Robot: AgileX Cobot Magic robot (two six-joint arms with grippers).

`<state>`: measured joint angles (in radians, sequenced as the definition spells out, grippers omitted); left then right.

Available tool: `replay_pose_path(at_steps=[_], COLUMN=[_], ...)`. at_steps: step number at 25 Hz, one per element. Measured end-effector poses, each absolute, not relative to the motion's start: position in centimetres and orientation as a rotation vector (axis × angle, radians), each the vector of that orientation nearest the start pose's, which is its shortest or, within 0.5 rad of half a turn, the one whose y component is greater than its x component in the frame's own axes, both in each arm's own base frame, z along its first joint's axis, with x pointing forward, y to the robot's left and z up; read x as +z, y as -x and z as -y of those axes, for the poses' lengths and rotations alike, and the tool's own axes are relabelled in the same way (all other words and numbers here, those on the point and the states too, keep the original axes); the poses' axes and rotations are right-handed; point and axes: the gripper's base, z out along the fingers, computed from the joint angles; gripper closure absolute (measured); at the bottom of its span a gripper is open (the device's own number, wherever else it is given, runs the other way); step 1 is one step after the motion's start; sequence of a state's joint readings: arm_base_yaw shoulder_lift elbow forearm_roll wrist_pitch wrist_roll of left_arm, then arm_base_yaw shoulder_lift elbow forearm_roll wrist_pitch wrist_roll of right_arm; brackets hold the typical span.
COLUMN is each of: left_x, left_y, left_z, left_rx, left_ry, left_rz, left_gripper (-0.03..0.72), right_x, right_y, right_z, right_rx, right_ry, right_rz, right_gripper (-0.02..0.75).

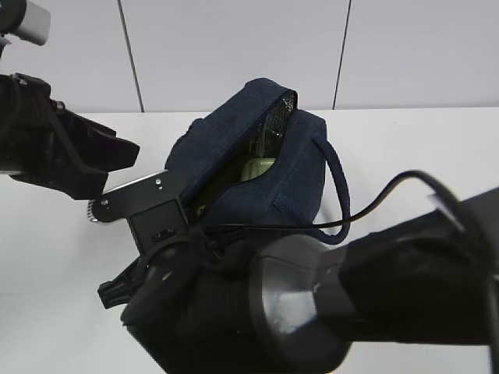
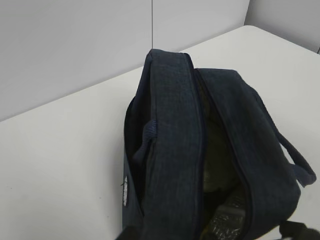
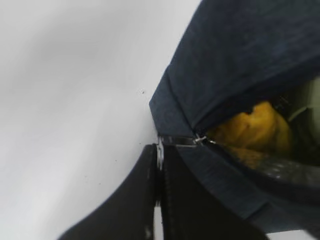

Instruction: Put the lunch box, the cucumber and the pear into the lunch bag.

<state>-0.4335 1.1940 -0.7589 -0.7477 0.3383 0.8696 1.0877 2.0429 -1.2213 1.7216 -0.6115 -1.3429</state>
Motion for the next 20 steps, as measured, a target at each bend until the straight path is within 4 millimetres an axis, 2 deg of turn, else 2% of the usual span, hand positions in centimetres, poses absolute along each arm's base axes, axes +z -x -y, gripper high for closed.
replay_pose_path(at_steps=[11, 20], left_x=[28.5, 28.6], left_y=[-21.7, -21.7], left_z=[12.3, 12.3], left_rx=[-0.405, -0.418], left_ry=[-0.744, -0.738], left_rz=[-2.043, -2.048], left_gripper=[0.446, 0.447], right_x=[20.1, 20.7], right_y=[-23.1, -23.1], right_z=[-33.2, -32.8], right_rx=[0.066, 0.014], right_ry=[0.575, 0.628], right_rz=[-2.128, -2.107], right_gripper=[0.738, 0.738])
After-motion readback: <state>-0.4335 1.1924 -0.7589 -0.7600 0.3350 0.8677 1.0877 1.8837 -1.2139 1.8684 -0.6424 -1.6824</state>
